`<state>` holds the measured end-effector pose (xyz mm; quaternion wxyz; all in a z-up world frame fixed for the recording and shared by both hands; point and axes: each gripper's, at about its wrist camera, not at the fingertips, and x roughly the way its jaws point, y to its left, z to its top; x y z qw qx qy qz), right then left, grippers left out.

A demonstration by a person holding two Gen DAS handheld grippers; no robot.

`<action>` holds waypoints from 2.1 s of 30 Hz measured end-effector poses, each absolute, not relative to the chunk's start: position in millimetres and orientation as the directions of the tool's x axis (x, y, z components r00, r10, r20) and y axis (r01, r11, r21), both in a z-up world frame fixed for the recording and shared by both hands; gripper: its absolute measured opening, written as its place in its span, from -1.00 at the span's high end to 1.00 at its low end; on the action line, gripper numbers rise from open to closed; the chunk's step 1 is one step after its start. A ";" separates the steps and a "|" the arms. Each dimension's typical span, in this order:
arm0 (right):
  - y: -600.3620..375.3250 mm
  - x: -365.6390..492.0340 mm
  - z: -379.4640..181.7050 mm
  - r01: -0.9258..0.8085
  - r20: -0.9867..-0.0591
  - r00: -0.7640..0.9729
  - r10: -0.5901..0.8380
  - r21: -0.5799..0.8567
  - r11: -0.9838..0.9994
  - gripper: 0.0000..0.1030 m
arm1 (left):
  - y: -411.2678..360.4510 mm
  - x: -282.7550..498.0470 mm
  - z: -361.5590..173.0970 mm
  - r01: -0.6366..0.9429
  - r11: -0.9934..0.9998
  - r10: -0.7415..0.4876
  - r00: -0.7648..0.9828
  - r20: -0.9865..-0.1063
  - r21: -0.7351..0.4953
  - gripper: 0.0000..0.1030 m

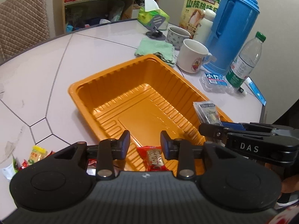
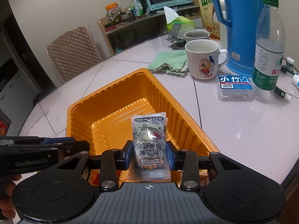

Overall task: Organize snacks
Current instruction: 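Open the right tool over the tray while the left tool releases the red candy into it, then grasp the red square packet with the right tool while the left tool returns to the snacks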

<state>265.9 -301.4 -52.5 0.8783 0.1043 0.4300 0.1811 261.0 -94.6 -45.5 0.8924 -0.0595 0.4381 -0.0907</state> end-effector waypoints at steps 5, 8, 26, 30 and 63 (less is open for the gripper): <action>-293.3 266.1 -52.1 -0.246 -0.705 0.572 0.419 0.340 0.908 0.27 | -82.2 254.1 -40.3 0.083 0.978 -0.201 0.609 -0.767 -0.191 0.37; -289.5 266.2 -51.3 -0.242 -0.696 0.582 0.420 0.345 0.907 0.25 | -76.4 248.3 -38.4 0.072 0.979 -0.194 0.613 -0.766 -0.191 0.34; -288.0 227.2 -38.6 -0.234 -0.699 0.583 0.415 0.345 0.909 0.03 | -35.2 193.5 -34.8 -0.008 0.982 -0.144 0.617 -0.774 -0.188 0.21; -284.7 216.4 -36.3 -0.236 -0.701 0.572 0.426 0.356 0.904 0.02 | -23.7 179.2 -34.4 -0.039 0.982 -0.123 0.617 -0.778 -0.186 0.16; -173.1 166.7 -43.5 -0.458 -0.696 0.376 0.612 0.435 0.775 -0.03 | 43.0 116.2 -47.8 -0.191 0.969 -0.018 0.580 -0.814 -0.158 0.15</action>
